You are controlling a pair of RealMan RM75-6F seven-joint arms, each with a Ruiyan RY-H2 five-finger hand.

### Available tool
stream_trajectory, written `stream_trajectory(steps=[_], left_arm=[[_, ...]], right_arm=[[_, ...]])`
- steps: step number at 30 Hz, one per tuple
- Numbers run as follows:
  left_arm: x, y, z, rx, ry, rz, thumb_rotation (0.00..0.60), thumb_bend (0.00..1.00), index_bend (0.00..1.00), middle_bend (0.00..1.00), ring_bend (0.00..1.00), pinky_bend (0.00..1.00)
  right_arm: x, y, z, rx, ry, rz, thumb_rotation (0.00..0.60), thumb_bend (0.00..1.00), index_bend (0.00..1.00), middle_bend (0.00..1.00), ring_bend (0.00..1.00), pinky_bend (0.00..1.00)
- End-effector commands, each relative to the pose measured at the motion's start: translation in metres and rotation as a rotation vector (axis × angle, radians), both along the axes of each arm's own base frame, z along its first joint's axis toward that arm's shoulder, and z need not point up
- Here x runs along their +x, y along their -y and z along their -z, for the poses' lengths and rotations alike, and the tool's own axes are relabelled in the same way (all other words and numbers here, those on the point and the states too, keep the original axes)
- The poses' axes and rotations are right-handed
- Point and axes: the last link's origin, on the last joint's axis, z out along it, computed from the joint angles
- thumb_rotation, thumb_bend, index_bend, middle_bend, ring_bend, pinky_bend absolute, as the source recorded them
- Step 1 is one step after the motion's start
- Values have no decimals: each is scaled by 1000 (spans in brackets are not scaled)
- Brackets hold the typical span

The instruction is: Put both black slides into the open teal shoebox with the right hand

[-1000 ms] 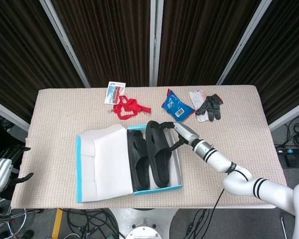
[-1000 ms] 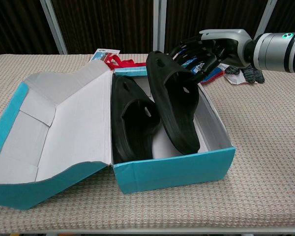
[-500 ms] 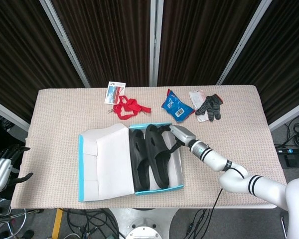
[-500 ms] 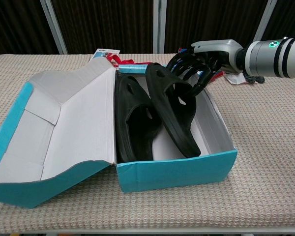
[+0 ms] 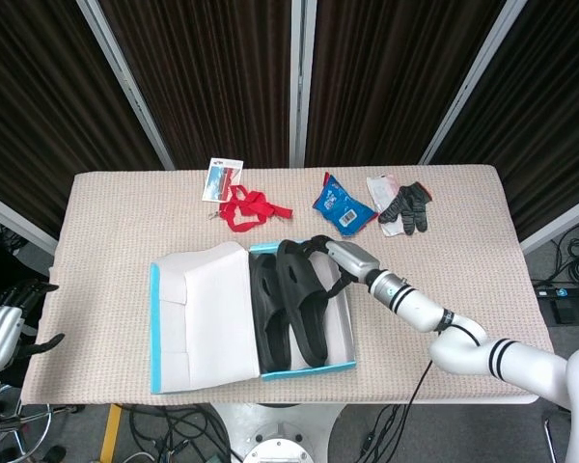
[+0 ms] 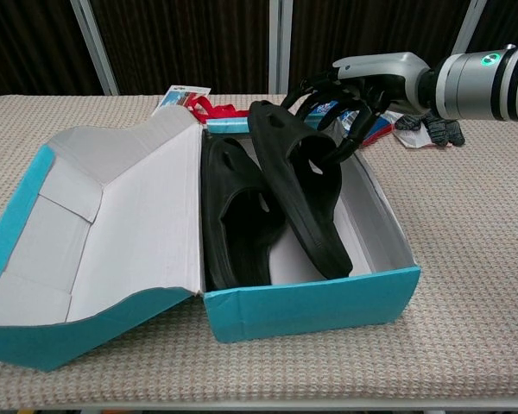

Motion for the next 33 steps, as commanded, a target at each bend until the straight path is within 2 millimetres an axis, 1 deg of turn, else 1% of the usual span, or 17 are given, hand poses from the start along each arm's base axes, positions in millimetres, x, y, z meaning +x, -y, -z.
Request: stream_trajectory(steps=[1, 5, 8, 17, 21, 26, 33], left_arm=[[0, 0, 0, -1, -1, -1, 600, 145, 239, 235, 129, 197], [0, 1, 1, -2, 2, -2, 600, 145, 238, 235, 129, 197], [0, 1, 1, -2, 5, -2, 600, 145, 239, 235, 130, 197], [2, 0, 1, -4, 7, 4, 600, 145, 239, 235, 129, 197], [3, 0, 1, -3, 8, 7, 600, 145, 238, 235, 129, 197], [4, -2, 1, -1, 7, 12, 600, 145, 239, 235, 129, 197], [5, -2, 0, -1, 6, 13, 600, 145, 239, 235, 129, 197]], right_arm=[[-1, -1, -1, 8, -25, -12, 600, 0, 102, 211, 1, 142], [-1, -3, -2, 20, -44, -15, 600, 0, 34, 168, 0, 119], [0, -4, -5, 20, -45, -21, 600, 0, 6, 148, 0, 105], [15, -9, -34, -31, -5, -75, 600, 0, 0, 129, 0, 78], [30, -16, -42, -20, 82, -56, 600, 0, 0, 135, 0, 79], [50, -23, -43, 13, 164, -68, 600, 0, 0, 154, 0, 79], [68, -39, -30, 93, 231, -63, 600, 0, 0, 162, 0, 82]])
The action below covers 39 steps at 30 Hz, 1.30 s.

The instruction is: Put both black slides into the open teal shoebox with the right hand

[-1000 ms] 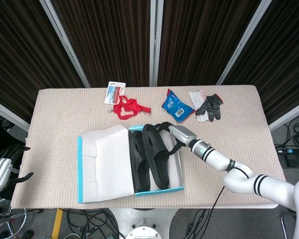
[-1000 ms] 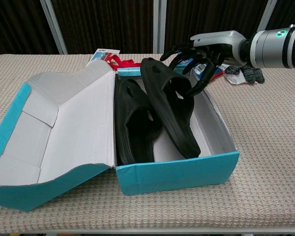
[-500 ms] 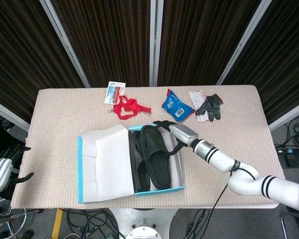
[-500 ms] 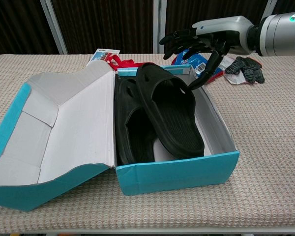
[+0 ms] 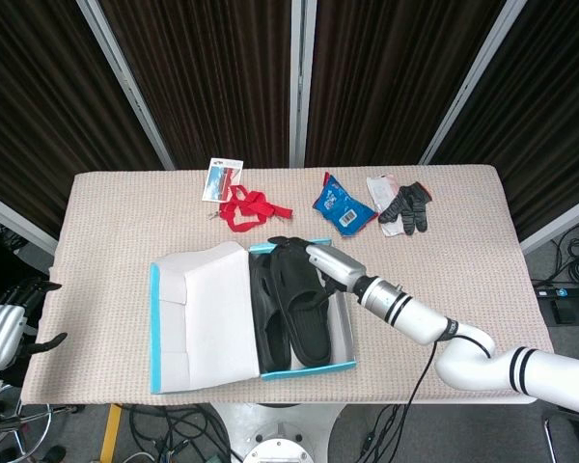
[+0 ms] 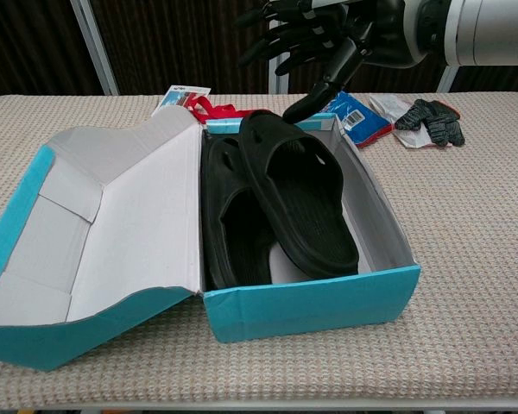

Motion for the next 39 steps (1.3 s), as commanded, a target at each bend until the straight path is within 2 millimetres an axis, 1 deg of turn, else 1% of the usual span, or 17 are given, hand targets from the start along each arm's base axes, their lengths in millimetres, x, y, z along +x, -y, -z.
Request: stream_trajectory(steps=[1, 7, 12, 19, 29, 39], left_arm=[[0, 0, 0, -2, -1, 0, 600, 145, 238, 235, 129, 197], [0, 0, 0, -2, -2, 1, 600, 145, 239, 235, 129, 197], [0, 0, 0, -2, -2, -1, 600, 145, 239, 235, 129, 197], [-1, 0, 2, -9, -5, -3, 600, 145, 238, 235, 129, 197], [-1, 0, 4, -17, -9, -5, 600, 145, 238, 235, 130, 197], [-2, 1, 5, -18, -11, -9, 600, 146, 239, 236, 129, 197]], right_arm=[[6, -7, 5, 36, 32, 6, 600, 0, 0, 162, 0, 83], [11, -19, 15, 109, 59, 17, 600, 0, 0, 165, 0, 84], [7, -26, 19, 146, 59, 34, 600, 0, 0, 165, 0, 93], [-10, -26, 21, 165, 29, 68, 600, 0, 0, 165, 0, 118], [-36, -23, 14, 149, -18, 104, 600, 0, 0, 164, 0, 144], [-53, -19, 26, 164, -46, 136, 600, 0, 0, 164, 0, 151]])
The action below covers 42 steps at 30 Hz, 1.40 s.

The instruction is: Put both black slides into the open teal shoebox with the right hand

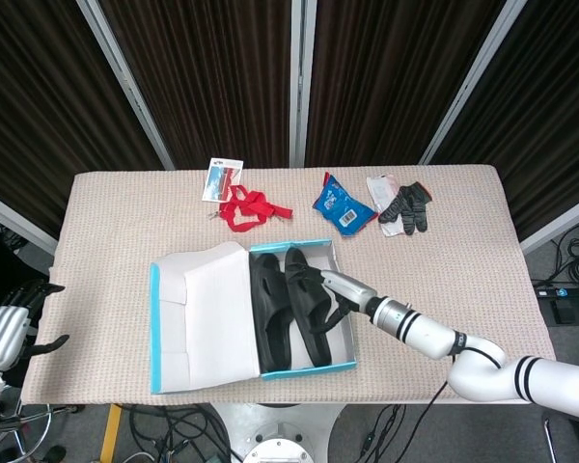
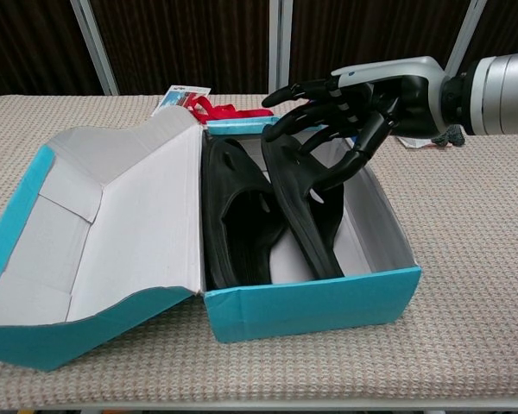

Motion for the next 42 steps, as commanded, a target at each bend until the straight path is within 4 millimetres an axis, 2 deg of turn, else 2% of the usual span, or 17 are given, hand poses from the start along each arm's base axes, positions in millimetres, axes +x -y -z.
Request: stream_trajectory(steps=[1, 9, 16, 20, 23, 25, 29, 33, 35, 38, 42], left_arm=[[0, 0, 0, -1, 0, -2, 600, 145, 239, 236, 129, 197], [-1, 1, 0, -1, 1, -1, 600, 145, 239, 235, 129, 197], [0, 0, 0, 2, 1, 2, 600, 145, 239, 235, 129, 196], [0, 0, -1, 4, 0, 3, 600, 145, 239, 236, 129, 197], [1, -1, -1, 5, 1, 5, 600, 145, 239, 236, 129, 197], [1, -1, -1, 6, 0, 6, 600, 145, 239, 235, 129, 196], [3, -1, -1, 9, 0, 8, 600, 145, 239, 235, 129, 197], [5, -3, -2, 16, -1, 15, 600, 145, 239, 235, 129, 197], [7, -4, -3, 19, -3, 20, 600, 145, 239, 236, 129, 197], [9, -5, -5, 24, -9, 27, 600, 145, 239, 236, 129, 197], [11, -6, -7, 30, -16, 29, 600, 145, 239, 235, 129, 197]], right_arm=[[-4, 0, 5, 7, -12, 2, 600, 0, 0, 164, 0, 151], [-12, 1, 8, 5, -30, 8, 600, 0, 0, 164, 0, 152], [-6, 0, 2, -13, 16, -6, 600, 0, 0, 168, 0, 153], [4, -2, -15, -61, 71, -58, 600, 0, 0, 178, 0, 153], [5, -2, -38, -145, 71, -123, 600, 0, 0, 178, 0, 153], [-1, -3, -57, -244, 27, -177, 600, 0, 0, 176, 0, 153], [-28, -7, -97, -461, -132, -228, 600, 0, 0, 148, 0, 149], [-67, -24, -137, -686, -292, -177, 600, 25, 0, 117, 0, 109], [-87, -33, -151, -778, -361, -137, 600, 26, 0, 118, 0, 104], [-129, -52, -173, -904, -518, -57, 600, 26, 0, 117, 0, 80], [-169, -77, -187, -977, -642, 39, 600, 47, 0, 92, 0, 57]])
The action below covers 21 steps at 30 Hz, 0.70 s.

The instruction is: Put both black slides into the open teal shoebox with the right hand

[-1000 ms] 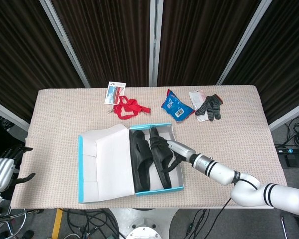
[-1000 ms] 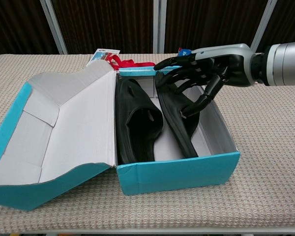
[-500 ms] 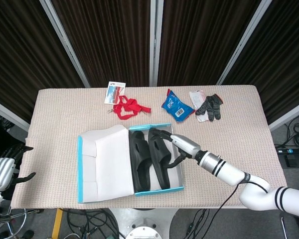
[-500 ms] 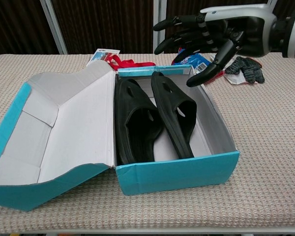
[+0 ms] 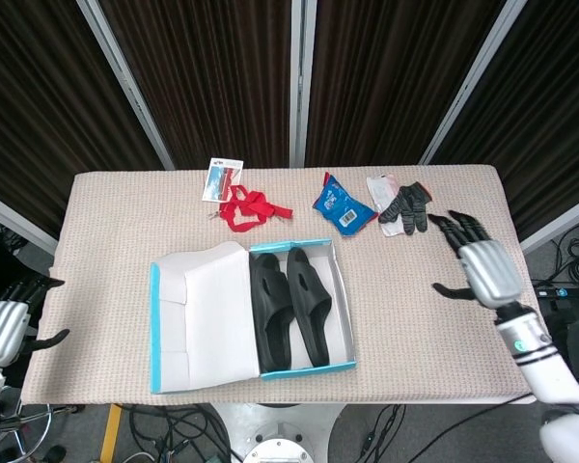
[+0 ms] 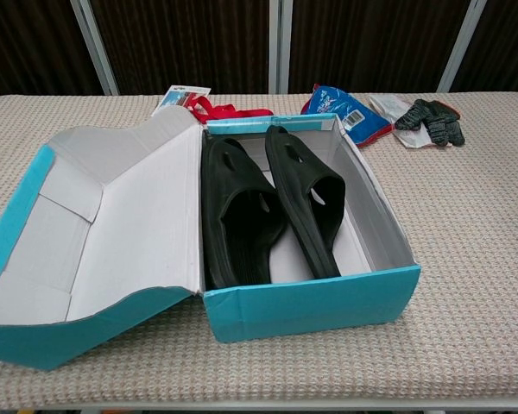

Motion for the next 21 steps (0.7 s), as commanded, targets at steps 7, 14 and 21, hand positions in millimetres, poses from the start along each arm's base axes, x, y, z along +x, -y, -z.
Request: stream_trajectory(steps=[7, 14, 21], left_arm=[[3, 0, 0, 11, -17, 14, 600, 146, 239, 235, 129, 197], [8, 1, 2, 28, -37, 33, 600, 145, 239, 235, 129, 197], [10, 1, 2, 30, -54, 42, 600, 145, 239, 235, 129, 197]], right_arm=[[-88, -64, -23, -214, -159, 213, 600, 87, 0, 62, 0, 30], [-106, -87, -1, -183, -241, 234, 600, 87, 0, 54, 0, 15], [-109, -99, 17, -116, -279, 248, 600, 87, 0, 36, 0, 5]])
